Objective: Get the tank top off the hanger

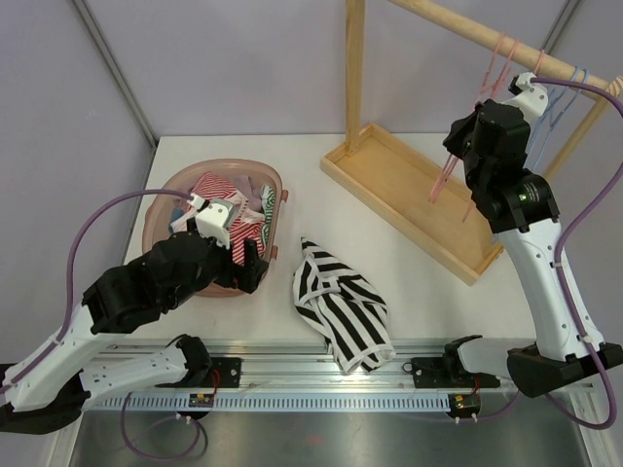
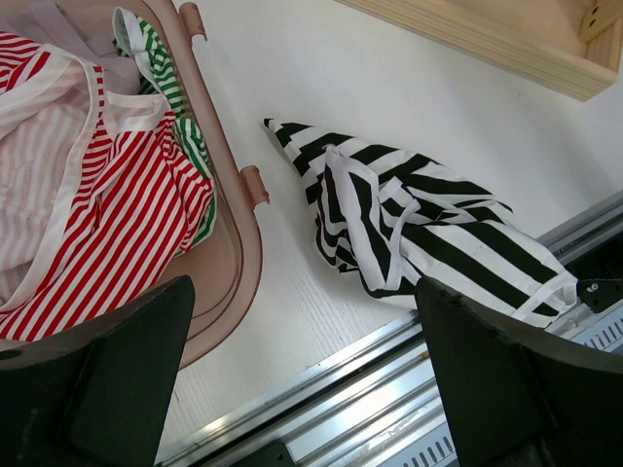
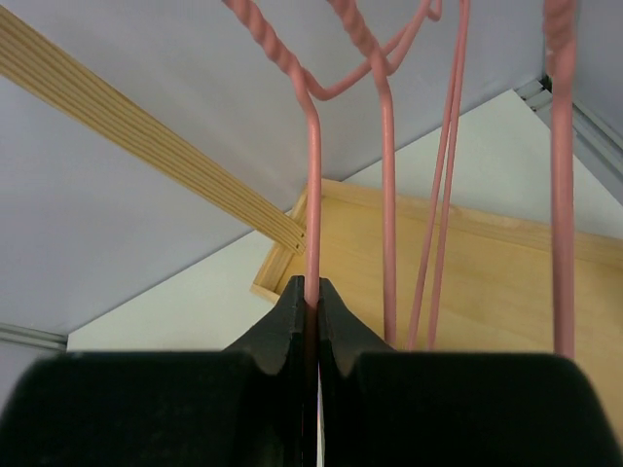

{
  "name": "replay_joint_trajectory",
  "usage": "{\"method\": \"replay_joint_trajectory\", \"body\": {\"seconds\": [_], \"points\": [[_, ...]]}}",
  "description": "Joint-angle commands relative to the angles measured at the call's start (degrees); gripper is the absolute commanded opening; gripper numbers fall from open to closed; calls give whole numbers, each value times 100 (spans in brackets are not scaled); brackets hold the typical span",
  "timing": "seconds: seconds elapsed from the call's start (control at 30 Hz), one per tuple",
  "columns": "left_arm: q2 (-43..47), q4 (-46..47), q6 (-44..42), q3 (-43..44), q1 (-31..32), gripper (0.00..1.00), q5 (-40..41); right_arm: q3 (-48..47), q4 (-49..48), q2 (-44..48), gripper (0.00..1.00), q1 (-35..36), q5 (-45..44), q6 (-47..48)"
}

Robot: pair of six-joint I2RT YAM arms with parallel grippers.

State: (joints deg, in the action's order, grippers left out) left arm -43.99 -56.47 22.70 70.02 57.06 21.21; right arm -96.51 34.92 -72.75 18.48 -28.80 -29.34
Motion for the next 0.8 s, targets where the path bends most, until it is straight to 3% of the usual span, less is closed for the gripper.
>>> {"method": "replay_joint_trajectory", "body": {"seconds": [0.0,0.03,0.1,0.13,0.17,0.27,0.33,0.4,0.57,0.63,0.77], "points": [[22,399,-90,-128,25,99,15,36,-46,252,4,42,225,51],[22,408,-90,-138,25,99,15,10,-46,279,4,42,286,78],[22,452,-90,-164,25,99,-3,-52,-3,296,19,42,392,183],[30,452,-90,-173,25,99,6,-122,15,331,29,50,523,192],[39,461,-90,-173,16,99,23,-149,24,358,45,42,611,201],[74,452,-64,-199,16,99,216,-245,50,481,56,42,980,236],[92,461,-29,-217,25,99,278,-342,120,534,85,42,1400,315],[75,505,-11,-225,25,99,270,-491,382,534,99,42,1735,437],[-171,811,112,-392,34,99,103,-659,797,735,99,50,3764,851],[-233,1092,147,-515,130,99,94,-422,955,1015,100,42,4676,1000],[-557,1682,200,-744,577,99,286,368,824,1833,99,42,5612,1194]]}}
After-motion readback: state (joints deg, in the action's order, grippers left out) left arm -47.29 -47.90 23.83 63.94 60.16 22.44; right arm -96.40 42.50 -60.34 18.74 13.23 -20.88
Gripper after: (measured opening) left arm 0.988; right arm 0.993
